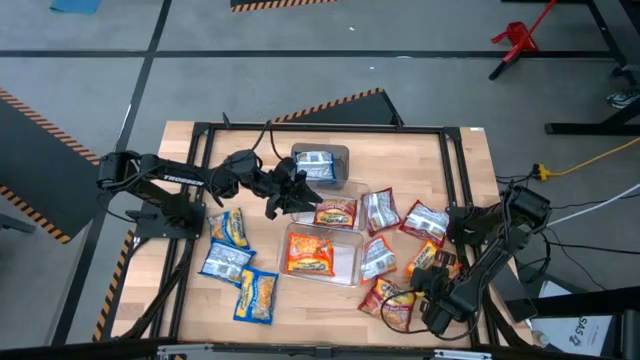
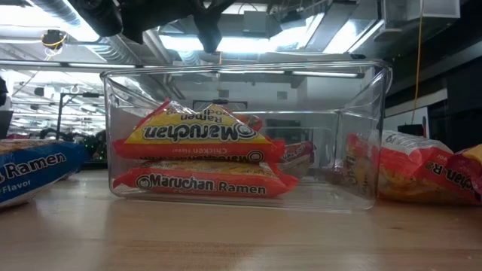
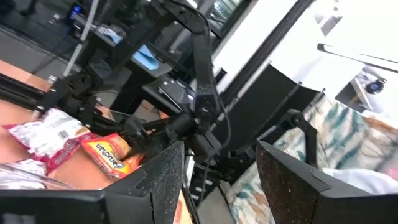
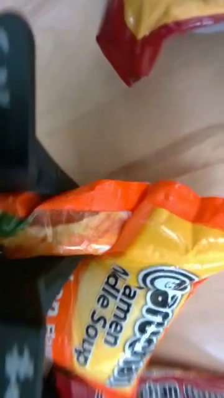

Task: Sort Maruchan noodles
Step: Put the right orange noodle pack into the bottom transparent bin

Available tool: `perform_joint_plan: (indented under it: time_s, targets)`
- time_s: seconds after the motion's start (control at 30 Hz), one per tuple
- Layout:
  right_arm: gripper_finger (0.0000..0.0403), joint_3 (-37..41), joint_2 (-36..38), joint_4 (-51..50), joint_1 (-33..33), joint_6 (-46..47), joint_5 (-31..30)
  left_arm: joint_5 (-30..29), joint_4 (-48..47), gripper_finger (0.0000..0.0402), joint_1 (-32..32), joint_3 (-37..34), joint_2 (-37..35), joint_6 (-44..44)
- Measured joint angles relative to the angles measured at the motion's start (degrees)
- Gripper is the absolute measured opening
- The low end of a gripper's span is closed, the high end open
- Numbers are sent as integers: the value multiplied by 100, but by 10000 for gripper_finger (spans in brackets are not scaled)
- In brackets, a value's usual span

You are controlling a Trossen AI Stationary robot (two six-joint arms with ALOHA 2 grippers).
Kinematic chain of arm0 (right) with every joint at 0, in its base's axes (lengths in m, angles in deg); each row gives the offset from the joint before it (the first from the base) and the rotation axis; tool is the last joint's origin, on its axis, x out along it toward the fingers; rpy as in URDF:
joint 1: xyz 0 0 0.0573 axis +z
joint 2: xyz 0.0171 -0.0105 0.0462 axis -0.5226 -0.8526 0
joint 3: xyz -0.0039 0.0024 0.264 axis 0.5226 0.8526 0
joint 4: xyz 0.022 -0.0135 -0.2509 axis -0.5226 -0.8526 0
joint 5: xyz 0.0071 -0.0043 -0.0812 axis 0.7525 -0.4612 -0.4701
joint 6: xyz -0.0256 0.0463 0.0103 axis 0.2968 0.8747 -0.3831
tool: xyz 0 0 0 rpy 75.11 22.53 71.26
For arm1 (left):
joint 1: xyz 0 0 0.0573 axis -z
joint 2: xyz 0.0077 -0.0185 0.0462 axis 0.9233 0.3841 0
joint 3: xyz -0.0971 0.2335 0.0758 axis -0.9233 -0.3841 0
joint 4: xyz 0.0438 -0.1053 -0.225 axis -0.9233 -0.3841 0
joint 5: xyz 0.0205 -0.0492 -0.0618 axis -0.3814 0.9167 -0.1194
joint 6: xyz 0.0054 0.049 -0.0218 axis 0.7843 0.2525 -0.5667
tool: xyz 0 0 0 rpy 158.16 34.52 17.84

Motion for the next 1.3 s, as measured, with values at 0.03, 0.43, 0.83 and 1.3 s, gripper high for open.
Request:
perform_joint_plan:
  time_s: [0.03, 0.43, 0.83, 1.3]
  targets:
    - [48, -103, -2, -178, 0, 3, -70, -108, -2, 195, 3, 0, 0, 0]
    - [16, -1974, 1, -3030, -2, 52, -1643, -1050, 0, 195, 2, 0, 0, -15]
    - [15, -2896, 265, -3059, -688, -1223, -3600, -1338, -133, 195, 34, 0, 0, 154]
    - [15, -4171, 371, -2999, -1498, -3665, -5756, -1212, -315, 195, 379, 0, 0, 920]
